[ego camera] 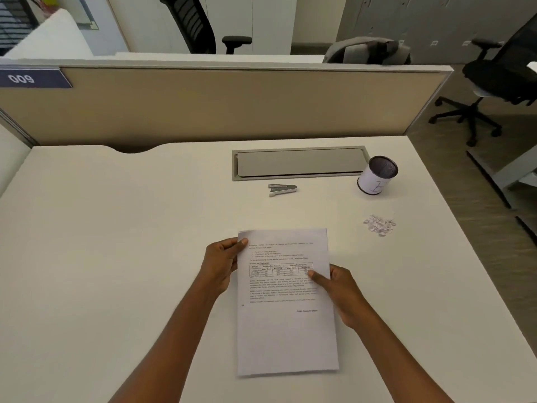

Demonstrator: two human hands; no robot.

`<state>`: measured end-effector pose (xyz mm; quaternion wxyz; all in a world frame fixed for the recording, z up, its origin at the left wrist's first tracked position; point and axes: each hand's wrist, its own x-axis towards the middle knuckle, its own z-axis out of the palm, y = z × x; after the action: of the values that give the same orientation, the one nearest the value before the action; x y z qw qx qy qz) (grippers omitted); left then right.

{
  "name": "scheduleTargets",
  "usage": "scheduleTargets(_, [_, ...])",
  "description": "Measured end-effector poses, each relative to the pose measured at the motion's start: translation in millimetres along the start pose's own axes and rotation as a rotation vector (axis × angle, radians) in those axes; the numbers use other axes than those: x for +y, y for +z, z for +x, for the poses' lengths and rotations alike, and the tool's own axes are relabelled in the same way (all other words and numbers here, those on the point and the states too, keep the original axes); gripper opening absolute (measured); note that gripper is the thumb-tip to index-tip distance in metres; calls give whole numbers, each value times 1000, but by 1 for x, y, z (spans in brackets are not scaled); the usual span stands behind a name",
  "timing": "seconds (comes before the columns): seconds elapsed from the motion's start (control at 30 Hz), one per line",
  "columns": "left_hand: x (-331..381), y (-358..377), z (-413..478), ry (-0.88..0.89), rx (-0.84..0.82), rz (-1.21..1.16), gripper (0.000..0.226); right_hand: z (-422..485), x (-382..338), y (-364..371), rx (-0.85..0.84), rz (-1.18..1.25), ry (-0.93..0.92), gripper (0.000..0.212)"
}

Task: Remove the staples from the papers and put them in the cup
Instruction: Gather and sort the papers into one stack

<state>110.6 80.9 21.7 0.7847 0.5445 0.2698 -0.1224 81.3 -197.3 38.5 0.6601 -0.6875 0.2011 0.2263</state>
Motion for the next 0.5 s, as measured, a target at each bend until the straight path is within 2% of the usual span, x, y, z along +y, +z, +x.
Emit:
scheduleTargets(0.13, [-8,-3,25,-28,59,35,21,36,-4,2,129,-127,-15,16])
scheduleTargets(0.27, [-8,-3,48,-52,110,39,23,82,-23,11,334,-376,-184,28])
scheduleTargets(0.37, [-5,-1,65,-71,148,70,20,119,-49,27,344,-528,-369,31])
scheduleTargets(0.5, [-1,5,83,-82,170,74,15,174,-85,54,234,-771,-575,47])
